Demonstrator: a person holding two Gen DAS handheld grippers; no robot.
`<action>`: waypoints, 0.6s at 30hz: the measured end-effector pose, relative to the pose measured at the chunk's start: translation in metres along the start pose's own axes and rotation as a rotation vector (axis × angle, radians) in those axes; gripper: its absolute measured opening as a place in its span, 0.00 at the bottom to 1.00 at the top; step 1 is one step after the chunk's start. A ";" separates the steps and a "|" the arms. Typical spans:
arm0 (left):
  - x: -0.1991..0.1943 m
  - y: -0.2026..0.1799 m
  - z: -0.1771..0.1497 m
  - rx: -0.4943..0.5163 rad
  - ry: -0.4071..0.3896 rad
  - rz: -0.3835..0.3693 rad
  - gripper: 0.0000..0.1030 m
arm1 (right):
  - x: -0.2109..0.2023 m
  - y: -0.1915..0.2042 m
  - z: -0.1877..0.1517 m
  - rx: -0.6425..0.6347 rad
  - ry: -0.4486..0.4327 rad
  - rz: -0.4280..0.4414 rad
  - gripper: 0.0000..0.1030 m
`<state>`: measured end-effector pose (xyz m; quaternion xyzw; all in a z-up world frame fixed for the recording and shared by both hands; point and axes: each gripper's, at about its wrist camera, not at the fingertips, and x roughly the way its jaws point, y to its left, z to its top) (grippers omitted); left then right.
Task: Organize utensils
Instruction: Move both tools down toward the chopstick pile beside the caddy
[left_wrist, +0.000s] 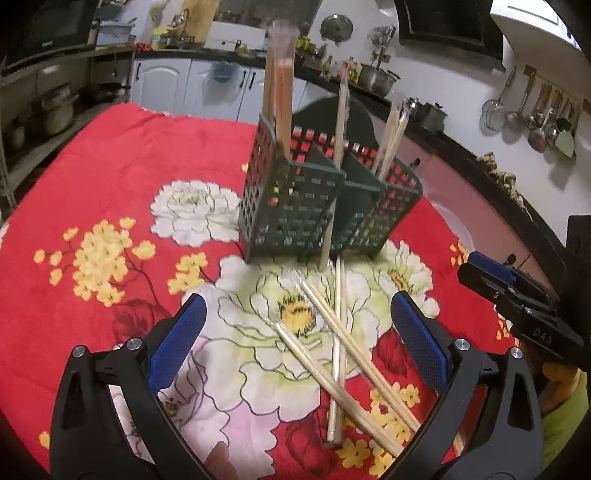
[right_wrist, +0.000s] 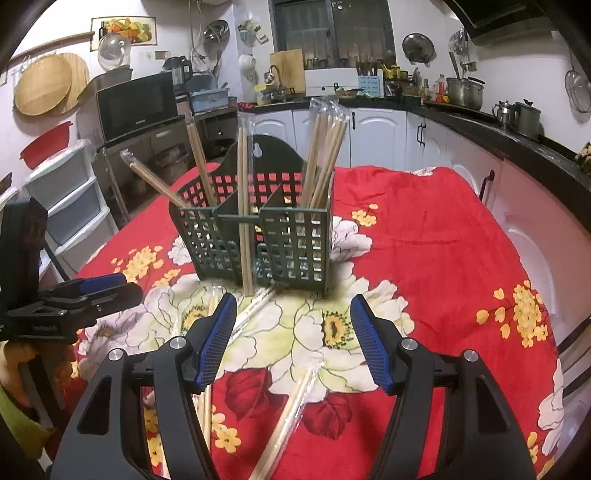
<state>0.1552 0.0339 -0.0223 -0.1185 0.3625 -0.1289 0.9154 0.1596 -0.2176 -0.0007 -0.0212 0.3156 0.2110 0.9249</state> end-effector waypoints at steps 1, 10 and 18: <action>0.002 0.001 -0.002 -0.005 0.009 -0.002 0.86 | 0.001 0.000 -0.002 0.001 0.007 0.003 0.60; 0.025 0.011 -0.016 -0.066 0.096 -0.043 0.68 | 0.013 -0.004 -0.020 0.014 0.076 0.022 0.60; 0.042 0.019 -0.022 -0.117 0.155 -0.072 0.54 | 0.029 -0.005 -0.027 0.031 0.136 0.043 0.51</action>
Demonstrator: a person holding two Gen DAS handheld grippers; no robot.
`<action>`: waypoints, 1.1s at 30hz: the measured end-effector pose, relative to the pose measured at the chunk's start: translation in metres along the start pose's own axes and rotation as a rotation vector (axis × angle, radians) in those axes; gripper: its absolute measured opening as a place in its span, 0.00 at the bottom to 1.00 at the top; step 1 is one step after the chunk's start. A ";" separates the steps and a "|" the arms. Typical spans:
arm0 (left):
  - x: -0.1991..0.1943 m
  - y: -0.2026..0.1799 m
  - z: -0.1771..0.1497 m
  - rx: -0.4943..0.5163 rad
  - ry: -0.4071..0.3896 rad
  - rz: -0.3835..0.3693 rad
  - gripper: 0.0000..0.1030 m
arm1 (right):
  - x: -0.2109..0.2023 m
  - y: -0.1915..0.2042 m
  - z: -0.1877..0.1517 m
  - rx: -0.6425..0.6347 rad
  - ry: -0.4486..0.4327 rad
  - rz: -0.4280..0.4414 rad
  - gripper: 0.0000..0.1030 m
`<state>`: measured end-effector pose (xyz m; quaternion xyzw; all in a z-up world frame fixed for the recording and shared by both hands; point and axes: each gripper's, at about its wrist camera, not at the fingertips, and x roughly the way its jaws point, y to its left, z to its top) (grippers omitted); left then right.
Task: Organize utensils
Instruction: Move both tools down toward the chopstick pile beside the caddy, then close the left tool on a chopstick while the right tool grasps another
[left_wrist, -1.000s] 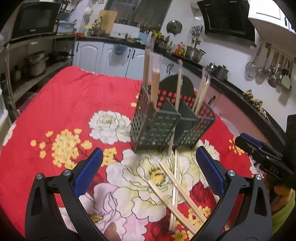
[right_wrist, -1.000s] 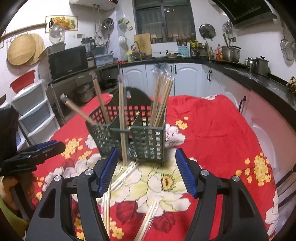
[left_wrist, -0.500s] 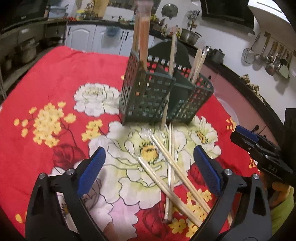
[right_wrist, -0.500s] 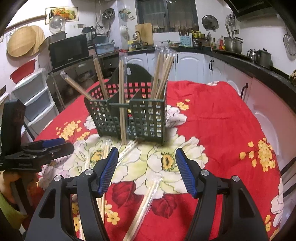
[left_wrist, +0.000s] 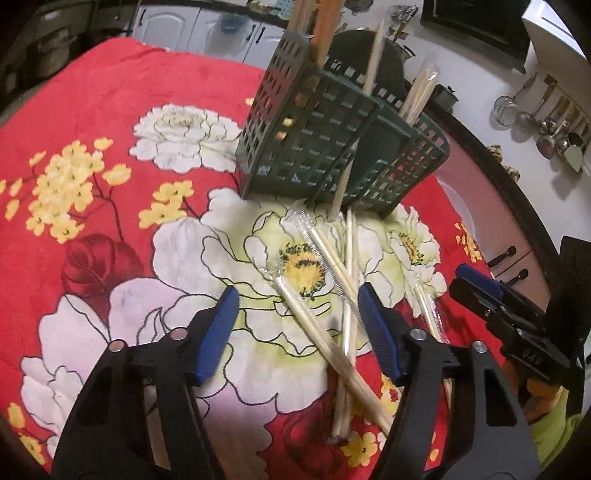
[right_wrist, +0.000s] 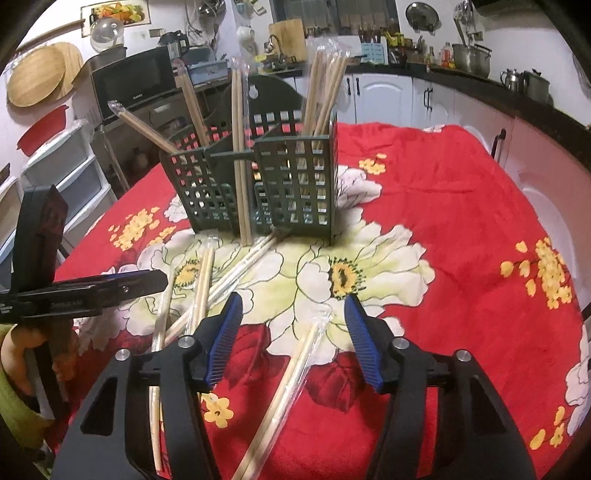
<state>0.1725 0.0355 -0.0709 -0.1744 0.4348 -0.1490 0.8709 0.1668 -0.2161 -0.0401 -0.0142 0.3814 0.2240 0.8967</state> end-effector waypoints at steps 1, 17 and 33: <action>0.002 0.001 0.000 -0.007 0.004 -0.001 0.53 | 0.003 0.000 -0.001 0.004 0.011 0.006 0.50; 0.014 0.016 0.015 -0.041 0.016 -0.009 0.26 | 0.031 -0.013 -0.004 0.071 0.120 0.018 0.45; 0.017 0.027 0.019 -0.063 0.008 -0.021 0.09 | 0.046 -0.033 0.006 0.164 0.173 0.030 0.12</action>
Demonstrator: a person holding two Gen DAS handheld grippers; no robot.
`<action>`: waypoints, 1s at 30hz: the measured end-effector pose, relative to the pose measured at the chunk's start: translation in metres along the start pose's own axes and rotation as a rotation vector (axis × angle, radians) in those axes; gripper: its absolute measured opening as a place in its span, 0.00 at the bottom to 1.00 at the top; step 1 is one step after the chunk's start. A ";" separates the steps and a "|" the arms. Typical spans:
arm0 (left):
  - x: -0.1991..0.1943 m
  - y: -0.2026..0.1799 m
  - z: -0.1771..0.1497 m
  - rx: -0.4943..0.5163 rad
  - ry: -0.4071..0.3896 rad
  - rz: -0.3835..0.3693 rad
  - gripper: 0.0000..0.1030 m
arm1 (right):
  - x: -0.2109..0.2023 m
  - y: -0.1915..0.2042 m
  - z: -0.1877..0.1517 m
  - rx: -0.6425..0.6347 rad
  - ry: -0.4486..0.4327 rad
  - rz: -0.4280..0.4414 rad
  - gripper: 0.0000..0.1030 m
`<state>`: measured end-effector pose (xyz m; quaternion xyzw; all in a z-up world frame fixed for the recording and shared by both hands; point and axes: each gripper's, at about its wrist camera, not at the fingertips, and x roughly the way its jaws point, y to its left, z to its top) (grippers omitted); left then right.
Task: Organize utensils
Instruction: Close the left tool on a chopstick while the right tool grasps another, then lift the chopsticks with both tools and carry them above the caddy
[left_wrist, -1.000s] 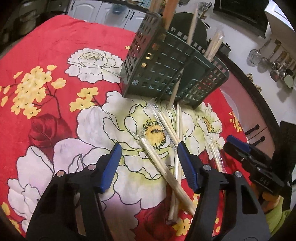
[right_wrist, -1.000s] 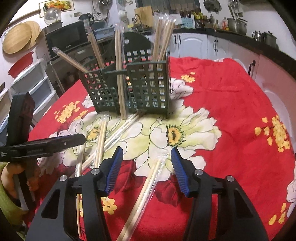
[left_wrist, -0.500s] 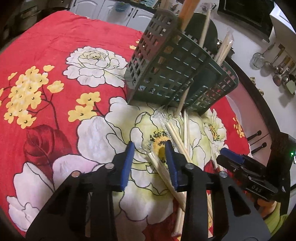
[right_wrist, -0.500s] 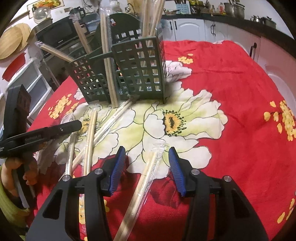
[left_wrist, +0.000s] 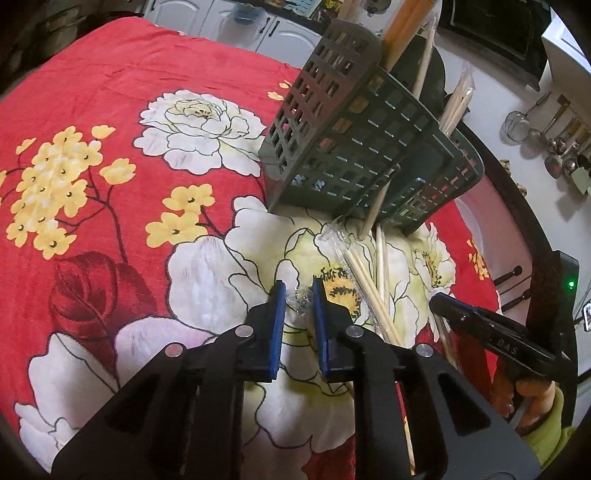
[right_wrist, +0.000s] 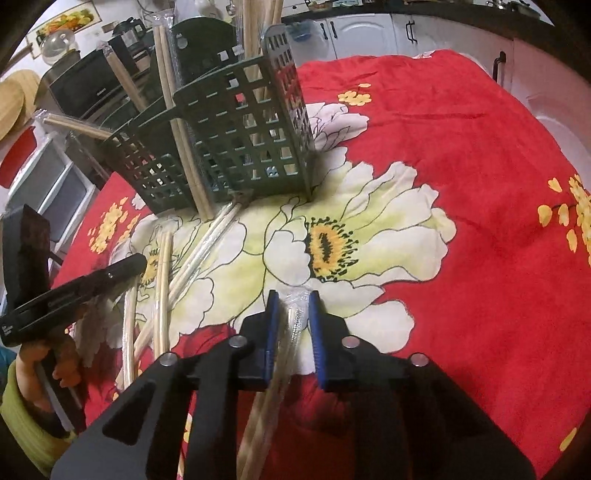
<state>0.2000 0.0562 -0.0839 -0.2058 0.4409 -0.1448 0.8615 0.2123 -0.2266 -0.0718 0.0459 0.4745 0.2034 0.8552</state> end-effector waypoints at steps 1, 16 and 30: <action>0.000 0.000 0.000 -0.001 0.000 0.000 0.09 | -0.001 0.000 0.000 0.000 -0.004 0.002 0.12; -0.023 -0.021 0.003 0.073 -0.044 0.002 0.06 | -0.054 0.028 0.010 -0.101 -0.190 0.028 0.06; -0.063 -0.080 0.018 0.186 -0.122 -0.088 0.04 | -0.103 0.043 0.020 -0.151 -0.314 0.046 0.05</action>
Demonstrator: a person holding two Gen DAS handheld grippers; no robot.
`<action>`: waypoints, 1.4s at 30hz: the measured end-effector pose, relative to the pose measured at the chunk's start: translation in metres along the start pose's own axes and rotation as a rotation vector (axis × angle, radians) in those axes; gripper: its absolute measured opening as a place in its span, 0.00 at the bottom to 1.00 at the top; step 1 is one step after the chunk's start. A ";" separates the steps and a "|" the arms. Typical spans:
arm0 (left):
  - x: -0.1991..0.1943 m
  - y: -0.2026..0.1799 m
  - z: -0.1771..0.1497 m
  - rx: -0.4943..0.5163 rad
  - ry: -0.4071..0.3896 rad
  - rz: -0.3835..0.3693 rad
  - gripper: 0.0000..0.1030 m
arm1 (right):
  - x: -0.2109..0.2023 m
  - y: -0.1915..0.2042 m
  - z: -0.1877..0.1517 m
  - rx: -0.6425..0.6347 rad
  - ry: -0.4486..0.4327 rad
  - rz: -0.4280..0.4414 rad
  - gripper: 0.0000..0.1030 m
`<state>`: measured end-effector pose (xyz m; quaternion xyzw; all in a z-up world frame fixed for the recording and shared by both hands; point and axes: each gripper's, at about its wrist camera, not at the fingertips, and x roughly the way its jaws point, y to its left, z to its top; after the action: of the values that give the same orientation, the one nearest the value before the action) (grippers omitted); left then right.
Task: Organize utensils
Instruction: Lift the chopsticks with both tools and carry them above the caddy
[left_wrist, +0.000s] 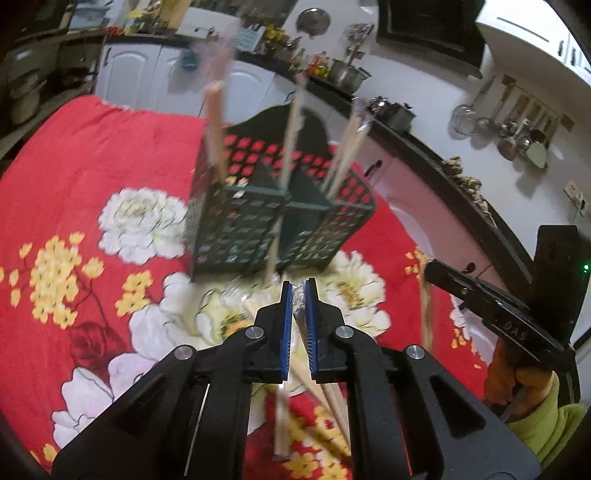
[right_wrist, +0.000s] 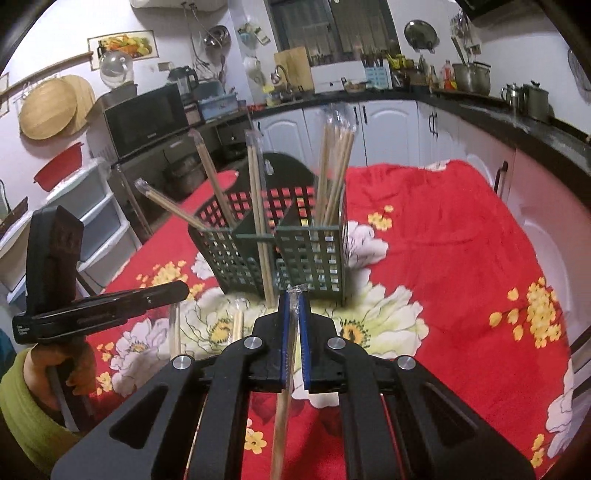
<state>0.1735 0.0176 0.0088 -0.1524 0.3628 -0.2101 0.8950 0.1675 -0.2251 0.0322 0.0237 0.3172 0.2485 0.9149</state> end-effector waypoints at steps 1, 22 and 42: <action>0.000 -0.003 0.001 0.006 -0.004 -0.005 0.04 | -0.003 0.001 0.001 -0.003 -0.008 0.001 0.05; -0.023 -0.056 0.033 0.117 -0.095 -0.066 0.03 | -0.047 0.015 0.035 -0.041 -0.154 0.019 0.05; -0.050 -0.080 0.066 0.182 -0.186 -0.076 0.03 | -0.068 0.015 0.061 -0.042 -0.249 0.017 0.05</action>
<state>0.1672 -0.0192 0.1177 -0.1027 0.2517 -0.2608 0.9263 0.1508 -0.2373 0.1223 0.0377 0.1956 0.2578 0.9454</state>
